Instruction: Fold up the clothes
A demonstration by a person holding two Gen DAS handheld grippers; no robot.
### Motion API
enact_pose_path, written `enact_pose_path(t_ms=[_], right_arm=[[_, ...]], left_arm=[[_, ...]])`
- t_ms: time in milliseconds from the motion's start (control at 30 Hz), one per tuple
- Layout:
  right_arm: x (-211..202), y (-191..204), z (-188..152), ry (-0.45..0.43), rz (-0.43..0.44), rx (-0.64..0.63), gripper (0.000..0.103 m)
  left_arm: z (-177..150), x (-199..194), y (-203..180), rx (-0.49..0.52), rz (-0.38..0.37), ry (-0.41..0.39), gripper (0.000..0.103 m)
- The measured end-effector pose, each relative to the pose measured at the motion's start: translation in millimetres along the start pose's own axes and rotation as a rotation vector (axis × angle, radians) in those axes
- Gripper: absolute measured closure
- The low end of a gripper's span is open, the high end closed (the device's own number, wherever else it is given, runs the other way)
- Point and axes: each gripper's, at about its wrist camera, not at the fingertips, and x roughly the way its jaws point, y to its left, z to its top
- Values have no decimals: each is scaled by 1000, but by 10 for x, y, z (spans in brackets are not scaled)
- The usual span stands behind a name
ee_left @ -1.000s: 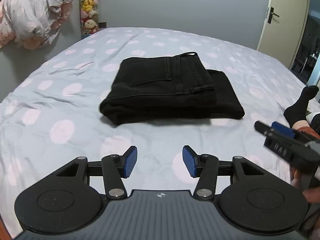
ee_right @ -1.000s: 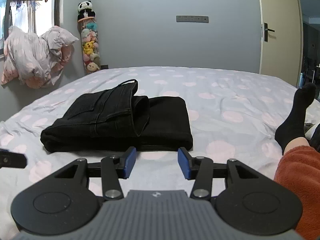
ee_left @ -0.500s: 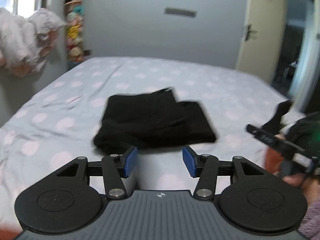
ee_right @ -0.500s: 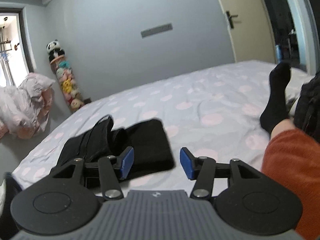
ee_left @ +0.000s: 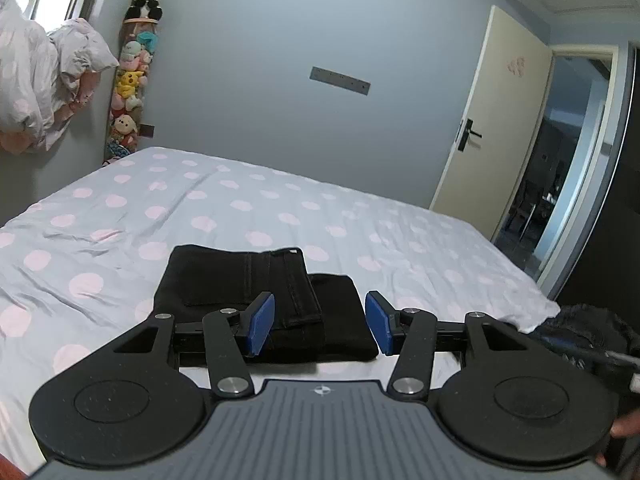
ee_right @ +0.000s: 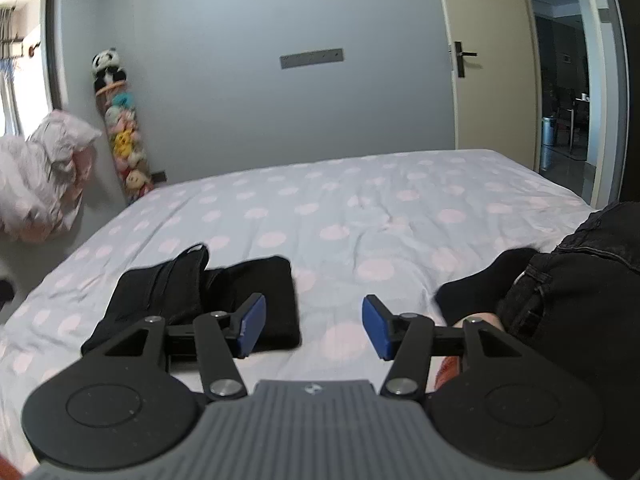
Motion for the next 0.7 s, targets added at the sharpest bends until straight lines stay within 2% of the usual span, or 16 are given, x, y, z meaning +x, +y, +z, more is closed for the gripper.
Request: enact_pose_path(t_ms=[133, 233, 333, 400, 533, 700], right_arm=[[-137, 235, 43, -4, 44, -64, 44], [-191, 467, 89, 5, 123, -99, 41], [-153, 673, 195, 46, 189, -116, 39], [-98, 776, 291, 79, 222, -104, 34], [162, 890, 469, 186, 306, -25, 30], [589, 1015, 637, 234, 283, -63, 29]], left_arm=[[52, -43, 81, -20, 31, -23, 44], [102, -51, 125, -33, 41, -11, 44], [192, -35, 155, -13, 68, -2, 44], [282, -5, 203, -9, 76, 0, 44], [505, 115, 347, -11, 76, 5, 44], [809, 427, 508, -2, 75, -12, 40]])
